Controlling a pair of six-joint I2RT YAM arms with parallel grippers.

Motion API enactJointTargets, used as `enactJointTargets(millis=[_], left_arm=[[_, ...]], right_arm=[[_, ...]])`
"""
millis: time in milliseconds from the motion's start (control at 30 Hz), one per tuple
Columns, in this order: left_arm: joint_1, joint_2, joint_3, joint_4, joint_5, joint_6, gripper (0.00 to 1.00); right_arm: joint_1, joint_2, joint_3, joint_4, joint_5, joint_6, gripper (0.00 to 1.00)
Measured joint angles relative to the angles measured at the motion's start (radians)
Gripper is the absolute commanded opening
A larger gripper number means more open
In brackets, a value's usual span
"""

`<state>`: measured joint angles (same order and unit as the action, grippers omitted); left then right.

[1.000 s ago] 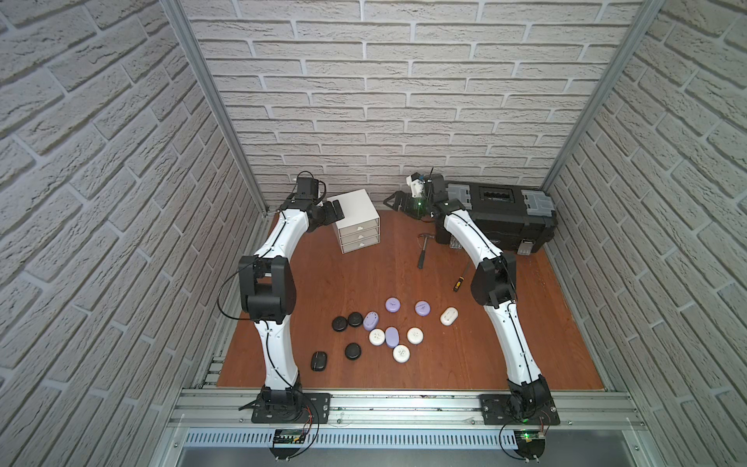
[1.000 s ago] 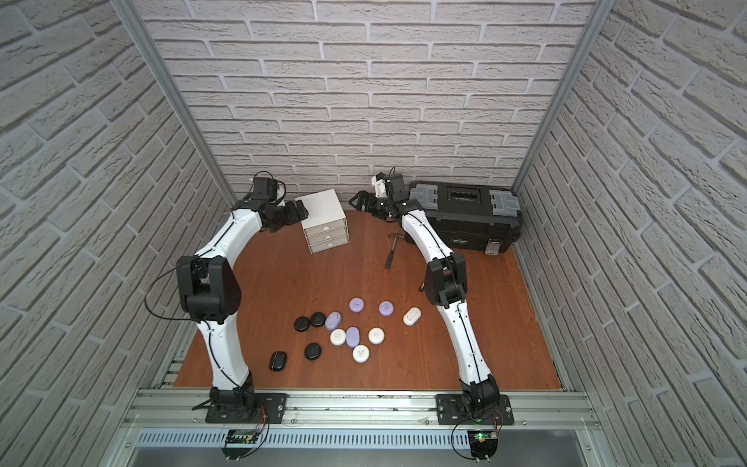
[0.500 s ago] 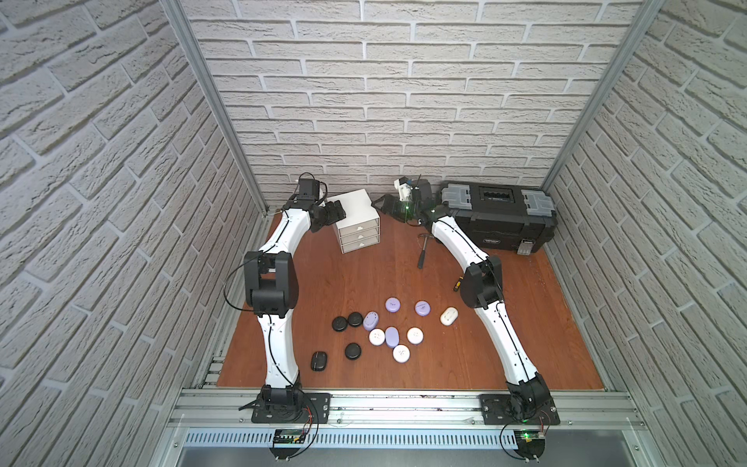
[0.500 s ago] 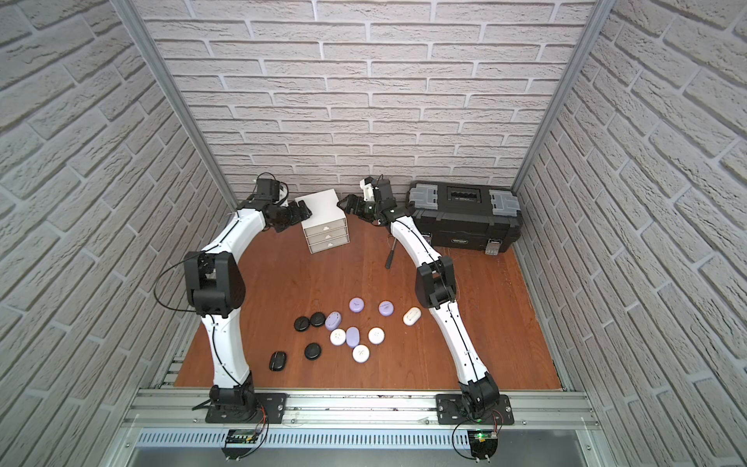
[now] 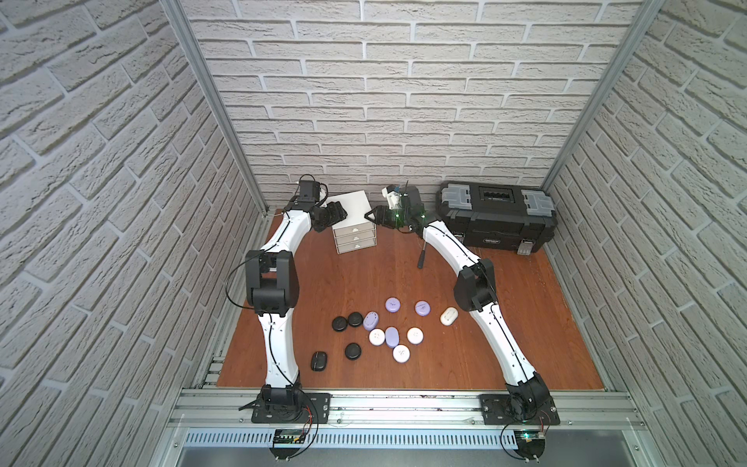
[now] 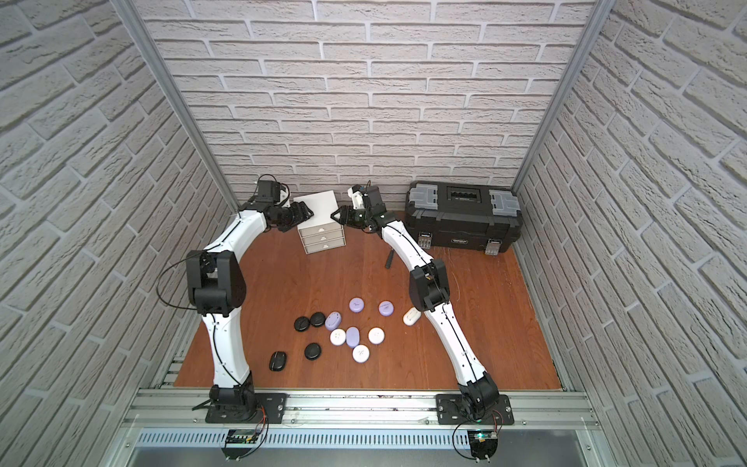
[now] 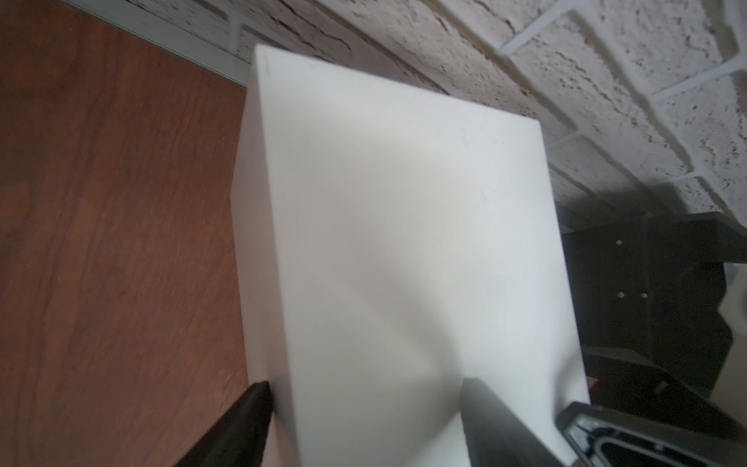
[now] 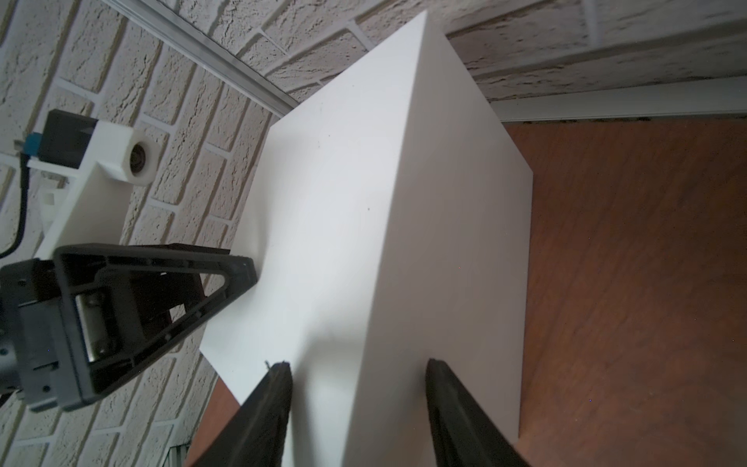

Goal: Put the bluetooth earphones in the drawer according to color
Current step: Move the storage box to the center of the board.

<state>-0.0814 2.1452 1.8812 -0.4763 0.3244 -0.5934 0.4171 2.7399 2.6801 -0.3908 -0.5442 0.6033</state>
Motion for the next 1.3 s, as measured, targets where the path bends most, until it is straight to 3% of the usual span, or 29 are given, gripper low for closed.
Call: enactJointTargets(millis=[133,467,967,1300], left_arm=[[0.0,-0.029,-0.065,0.062,0.001,-0.007,0.73],[-0.055,-0.153,-0.254,0.145,-0.058,-0.013,0.72],[-0.269,-0.375,-0.482,0.092,-0.278,-0.056,0.72],[-0.39,-0.472,-0.575,0.057,-0.39,-0.107,0.74]], right_arm=[[0.0,-0.028,-0.035,-0.009,0.003,-0.05,0.48],[0.006,-0.208,-0.291,-0.047,0.005,-0.151,0.46],[0.006,-0.601,-0.856,-0.038,0.043,-0.225,0.46],[0.006,-0.736,-1.033,-0.035,0.064,-0.258,0.46]])
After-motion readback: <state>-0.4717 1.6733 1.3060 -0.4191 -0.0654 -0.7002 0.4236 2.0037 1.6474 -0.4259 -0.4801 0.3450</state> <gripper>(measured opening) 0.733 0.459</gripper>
